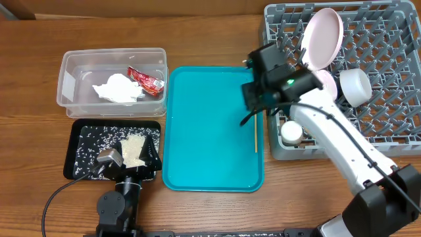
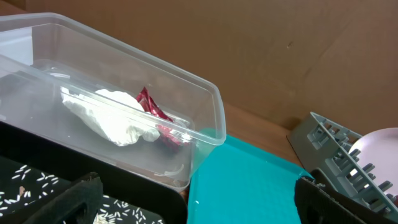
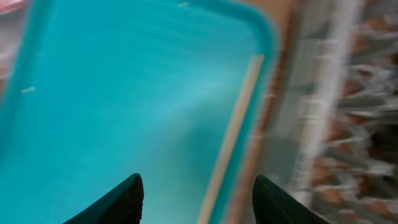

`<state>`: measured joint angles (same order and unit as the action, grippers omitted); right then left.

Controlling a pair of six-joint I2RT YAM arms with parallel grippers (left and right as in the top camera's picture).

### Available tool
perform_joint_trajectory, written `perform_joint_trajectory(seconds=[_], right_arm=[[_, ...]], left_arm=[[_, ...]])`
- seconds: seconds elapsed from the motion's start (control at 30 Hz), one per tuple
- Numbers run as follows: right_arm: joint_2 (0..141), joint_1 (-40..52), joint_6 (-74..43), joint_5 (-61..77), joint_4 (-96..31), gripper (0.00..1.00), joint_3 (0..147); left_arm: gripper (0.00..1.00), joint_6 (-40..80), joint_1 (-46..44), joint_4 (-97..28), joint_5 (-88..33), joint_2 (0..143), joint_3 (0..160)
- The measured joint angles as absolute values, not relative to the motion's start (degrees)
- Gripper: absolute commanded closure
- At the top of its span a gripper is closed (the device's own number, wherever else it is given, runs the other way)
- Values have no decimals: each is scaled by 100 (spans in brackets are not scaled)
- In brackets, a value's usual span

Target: Sort waste into correct bins and load items into the dishwasher

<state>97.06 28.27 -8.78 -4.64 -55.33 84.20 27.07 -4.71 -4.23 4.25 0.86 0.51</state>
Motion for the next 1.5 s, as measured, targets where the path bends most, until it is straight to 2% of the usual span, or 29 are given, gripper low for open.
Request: perform_joint_trajectory(seconds=[0.17,0.4,0.53,0.67,0.73,0.77,1.03,1.2,1.33,1.5], right_arm=[[9990,3286,-1525,-676,-5321,44,8167],[11045,3369,-2244,-1542,-4947,45,7603],[11417,3369,-2456,-1787,-4775,67,7594],[11515,3369,-2510,-1697,-4735,76,7607],[11539,3376,-2530,-1634,-4740,95,7634],[11559,3378,-2578,-1588,-4748,96,7660],[11426,3380,-2300,-1341,-5511,96,8007],[10228,3306,-1802,-1614,-5273,96,8458],[9494,2873,-1380,-1946,-4993,96,8672],[9640,2134,-906,-1942,-4709,96,8624]], left_arm=[[0,2707,-471,-423,425,86,51],[0,2707,-471,-423,425,86,51],[0,2707,-471,-423,425,86,51],[0,2707,-471,-423,425,86,51],[0,2707,-471,-423,425,86,51],[0,2707,-471,-423,425,86,51],[0,2707,-471,-423,425,86,51],[0,2707,-471,-423,423,86,51],[0,2707,-471,-423,425,86,51],[0,2707,-471,-421,425,86,51]])
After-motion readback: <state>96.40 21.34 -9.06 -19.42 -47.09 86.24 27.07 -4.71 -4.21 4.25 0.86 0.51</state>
